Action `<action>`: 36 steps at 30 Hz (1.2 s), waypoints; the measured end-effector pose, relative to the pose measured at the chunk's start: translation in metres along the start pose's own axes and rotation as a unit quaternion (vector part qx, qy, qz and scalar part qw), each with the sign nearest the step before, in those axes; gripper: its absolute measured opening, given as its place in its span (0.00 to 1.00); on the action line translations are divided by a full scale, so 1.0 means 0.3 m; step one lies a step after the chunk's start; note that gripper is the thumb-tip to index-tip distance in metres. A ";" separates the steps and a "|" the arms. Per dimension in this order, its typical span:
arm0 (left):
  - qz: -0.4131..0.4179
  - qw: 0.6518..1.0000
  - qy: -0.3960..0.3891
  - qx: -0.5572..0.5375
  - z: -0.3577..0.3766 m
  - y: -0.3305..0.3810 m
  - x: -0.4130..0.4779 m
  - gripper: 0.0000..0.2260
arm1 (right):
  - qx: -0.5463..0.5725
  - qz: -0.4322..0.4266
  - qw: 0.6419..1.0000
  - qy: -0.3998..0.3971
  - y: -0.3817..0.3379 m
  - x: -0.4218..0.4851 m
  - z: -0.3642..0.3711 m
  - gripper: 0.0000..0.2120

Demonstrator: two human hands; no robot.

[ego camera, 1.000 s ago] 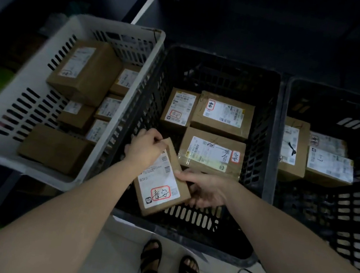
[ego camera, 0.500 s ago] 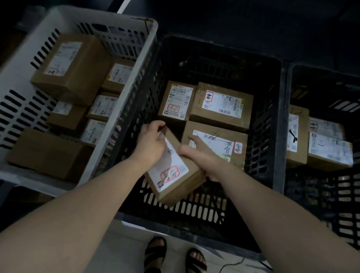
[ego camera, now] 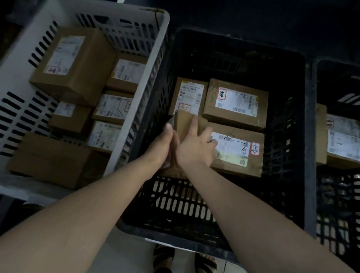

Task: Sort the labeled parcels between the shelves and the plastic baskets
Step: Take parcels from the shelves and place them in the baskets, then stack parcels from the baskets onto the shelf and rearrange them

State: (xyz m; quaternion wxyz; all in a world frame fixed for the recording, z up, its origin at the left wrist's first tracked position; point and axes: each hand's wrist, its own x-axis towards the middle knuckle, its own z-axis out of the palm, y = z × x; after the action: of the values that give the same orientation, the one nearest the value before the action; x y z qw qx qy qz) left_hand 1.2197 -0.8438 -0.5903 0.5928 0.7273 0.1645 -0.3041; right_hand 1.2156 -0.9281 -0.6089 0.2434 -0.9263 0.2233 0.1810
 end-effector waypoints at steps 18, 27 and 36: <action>-0.063 0.996 0.069 -0.008 0.056 0.016 0.109 0.18 | -0.010 -0.104 0.990 -0.099 0.103 0.064 -0.005 0.35; -0.070 0.987 0.009 0.142 0.046 -0.084 0.131 0.21 | -0.308 -0.239 0.918 -0.072 0.164 0.115 0.089 0.35; 0.049 0.937 0.047 0.342 0.025 -0.039 0.031 0.20 | -0.324 -0.277 0.902 -0.077 0.165 0.074 -0.027 0.29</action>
State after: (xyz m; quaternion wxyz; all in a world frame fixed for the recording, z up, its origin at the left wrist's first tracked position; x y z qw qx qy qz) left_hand 1.2180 -0.8492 -0.6060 0.3143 0.9068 0.0427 -0.2779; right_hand 1.2111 -0.9784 -0.6305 -0.0129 -0.9617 -0.1324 0.2398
